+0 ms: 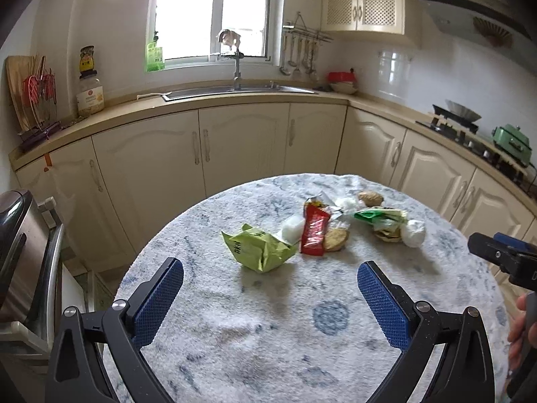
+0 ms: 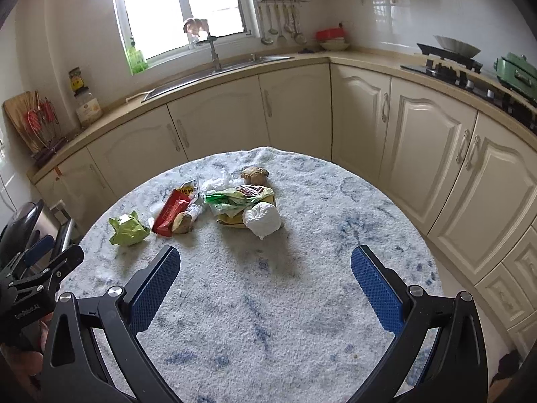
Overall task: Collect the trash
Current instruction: 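Grasp the white plastic bag with the right gripper while the left grasps the green snack bag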
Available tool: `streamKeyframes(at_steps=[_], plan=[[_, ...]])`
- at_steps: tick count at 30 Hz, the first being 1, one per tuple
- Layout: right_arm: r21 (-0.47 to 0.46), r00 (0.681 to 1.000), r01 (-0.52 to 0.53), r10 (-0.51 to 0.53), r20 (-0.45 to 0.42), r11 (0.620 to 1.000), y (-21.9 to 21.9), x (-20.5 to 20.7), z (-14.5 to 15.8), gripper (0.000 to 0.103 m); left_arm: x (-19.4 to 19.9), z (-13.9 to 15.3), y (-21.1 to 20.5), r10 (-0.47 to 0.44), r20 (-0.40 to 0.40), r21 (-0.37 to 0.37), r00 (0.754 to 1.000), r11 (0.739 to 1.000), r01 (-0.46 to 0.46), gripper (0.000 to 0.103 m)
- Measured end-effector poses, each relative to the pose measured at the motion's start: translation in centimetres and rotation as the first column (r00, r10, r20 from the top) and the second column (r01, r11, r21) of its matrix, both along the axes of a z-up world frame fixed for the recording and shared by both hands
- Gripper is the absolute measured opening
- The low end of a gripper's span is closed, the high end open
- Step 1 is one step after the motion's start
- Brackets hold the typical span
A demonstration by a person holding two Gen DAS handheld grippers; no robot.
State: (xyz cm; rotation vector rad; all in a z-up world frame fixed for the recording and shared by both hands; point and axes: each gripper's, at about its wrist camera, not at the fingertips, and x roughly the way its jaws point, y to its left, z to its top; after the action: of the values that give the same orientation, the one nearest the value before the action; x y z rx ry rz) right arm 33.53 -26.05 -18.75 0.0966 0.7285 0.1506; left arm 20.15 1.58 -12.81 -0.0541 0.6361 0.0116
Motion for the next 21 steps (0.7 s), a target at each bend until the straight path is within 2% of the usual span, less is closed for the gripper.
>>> streamKeyframes(at_steps=[6, 9, 13, 18, 19, 21], plan=[[-0.002, 0.998, -0.013, 0.012, -0.057, 1.0, 0.4, 3.7, -2.6, 0.103, 7.0, -1.6, 0.8, 0.019, -0.073, 0.11, 0.997, 0.994, -0.01, 0.102], [-0.02, 0.997, -0.021, 0.02, -0.08, 1.0, 0.7, 5.2, -3.6, 0.102, 9.6, -2.6, 0.7, 0.008, -0.106, 0.108, 0.994, 0.994, 0.003, 0.102], [-0.02, 0.993, -0.028, 0.026, -0.112, 0.999, 0.7, 7.2, -4.7, 0.092, 12.3, -3.8, 1.1, 0.02, -0.144, 0.119, 0.989, 0.993, -0.003, 0.102], [-0.019, 0.99, -0.042, 0.039, -0.138, 0.999, 1.0, 8.8, -5.7, 0.078, 15.3, -4.6, 1.7, -0.002, -0.194, 0.072, 0.981, 0.997, 0.017, 0.102], [-0.012, 0.989, -0.044, 0.041, -0.142, 0.999, 1.0, 9.1, -5.9, 0.073, 15.9, -4.7, 1.8, -0.012, -0.208, 0.062, 0.978, 0.998, 0.025, 0.1], [-0.004, 0.988, -0.045, 0.044, -0.146, 0.999, 1.2, 9.4, -6.3, 0.064, 16.8, -5.3, 2.0, -0.036, -0.247, 0.035, 0.968, 0.998, 0.046, 0.086]])
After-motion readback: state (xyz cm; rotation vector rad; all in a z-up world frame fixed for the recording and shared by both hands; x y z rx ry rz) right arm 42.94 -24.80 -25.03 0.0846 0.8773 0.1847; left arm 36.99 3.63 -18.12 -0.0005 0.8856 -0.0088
